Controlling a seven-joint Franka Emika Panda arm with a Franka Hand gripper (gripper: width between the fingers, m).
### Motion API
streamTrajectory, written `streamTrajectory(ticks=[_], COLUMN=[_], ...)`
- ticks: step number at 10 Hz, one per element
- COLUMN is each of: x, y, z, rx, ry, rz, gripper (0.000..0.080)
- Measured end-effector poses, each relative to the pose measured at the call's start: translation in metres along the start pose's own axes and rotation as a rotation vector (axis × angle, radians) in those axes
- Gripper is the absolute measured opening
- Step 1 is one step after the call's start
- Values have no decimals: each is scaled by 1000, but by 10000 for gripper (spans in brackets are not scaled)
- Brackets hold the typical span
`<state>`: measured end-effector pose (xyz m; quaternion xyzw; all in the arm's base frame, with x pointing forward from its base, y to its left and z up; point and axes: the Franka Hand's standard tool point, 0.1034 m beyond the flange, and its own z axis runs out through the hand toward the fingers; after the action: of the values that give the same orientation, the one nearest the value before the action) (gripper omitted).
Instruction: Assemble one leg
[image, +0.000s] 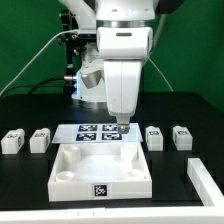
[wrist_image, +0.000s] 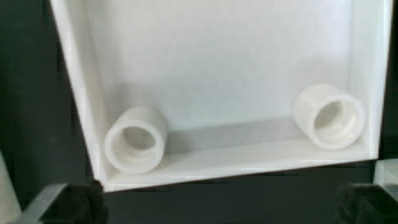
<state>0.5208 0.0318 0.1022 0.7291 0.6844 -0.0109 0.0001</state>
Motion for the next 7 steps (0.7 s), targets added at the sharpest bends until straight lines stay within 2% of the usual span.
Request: streamTrajectory(ticks=[2, 5, 6, 7], x=[-3, -4, -7, -13], y=[0, -4, -17, -49], z=[1, 4, 14, 31], rx=[0, 4, -13, -5], ry=[-8, -8, -2, 2], rz=[-182, -157, -126, -97], gripper=[650, 650, 650, 650])
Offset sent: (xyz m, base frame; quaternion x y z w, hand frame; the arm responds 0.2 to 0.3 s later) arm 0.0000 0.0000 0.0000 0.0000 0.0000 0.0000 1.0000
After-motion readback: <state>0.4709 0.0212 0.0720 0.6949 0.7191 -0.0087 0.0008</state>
